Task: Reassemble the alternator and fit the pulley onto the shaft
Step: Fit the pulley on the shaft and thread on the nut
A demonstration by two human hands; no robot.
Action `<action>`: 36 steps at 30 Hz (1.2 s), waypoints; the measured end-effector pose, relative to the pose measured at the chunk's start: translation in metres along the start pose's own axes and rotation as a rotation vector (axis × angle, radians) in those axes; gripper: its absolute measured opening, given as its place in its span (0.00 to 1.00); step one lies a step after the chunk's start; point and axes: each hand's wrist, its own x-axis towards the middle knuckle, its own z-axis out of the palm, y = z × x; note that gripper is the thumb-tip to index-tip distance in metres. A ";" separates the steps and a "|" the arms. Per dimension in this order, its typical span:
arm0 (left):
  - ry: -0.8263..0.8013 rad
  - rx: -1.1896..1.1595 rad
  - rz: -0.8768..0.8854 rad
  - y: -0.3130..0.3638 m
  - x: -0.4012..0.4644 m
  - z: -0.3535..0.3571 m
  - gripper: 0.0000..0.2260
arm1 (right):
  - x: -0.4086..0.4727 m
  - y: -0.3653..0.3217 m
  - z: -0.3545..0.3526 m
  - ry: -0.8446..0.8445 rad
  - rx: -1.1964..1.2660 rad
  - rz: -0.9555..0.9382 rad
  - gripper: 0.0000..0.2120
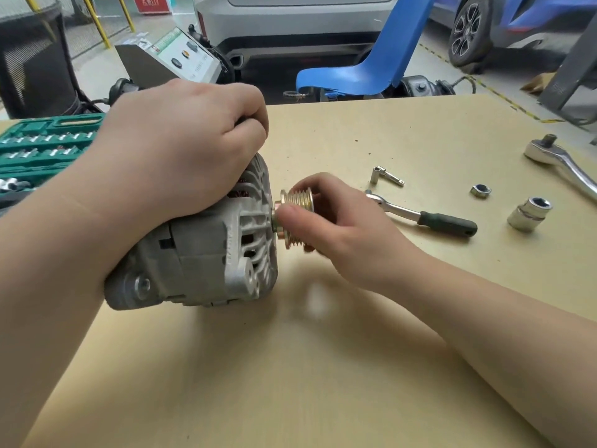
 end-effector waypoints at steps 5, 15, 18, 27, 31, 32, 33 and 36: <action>0.099 0.129 0.099 0.018 -0.010 0.002 0.15 | 0.005 0.000 0.003 -0.063 0.044 0.172 0.39; 0.034 0.114 0.073 0.013 -0.006 -0.001 0.13 | 0.005 0.010 -0.056 -0.379 0.104 0.139 0.35; 0.034 0.106 0.078 0.012 -0.007 -0.002 0.13 | 0.005 0.010 -0.052 -0.298 0.060 0.060 0.30; 0.004 -0.033 0.114 0.006 -0.006 -0.005 0.13 | 0.002 0.009 -0.035 -0.395 0.187 0.216 0.36; -0.045 -0.181 0.088 -0.005 -0.004 -0.008 0.11 | 0.002 0.006 -0.031 -0.327 0.087 0.158 0.36; -0.068 -0.219 0.090 -0.006 -0.003 -0.010 0.11 | 0.001 0.006 -0.029 -0.314 0.065 0.147 0.37; -0.087 -0.254 0.096 -0.008 -0.002 -0.011 0.10 | 0.001 0.006 -0.028 -0.312 0.042 0.144 0.38; -0.121 -0.338 0.123 -0.010 0.000 -0.012 0.09 | 0.004 0.005 -0.034 -0.300 -0.003 0.192 0.44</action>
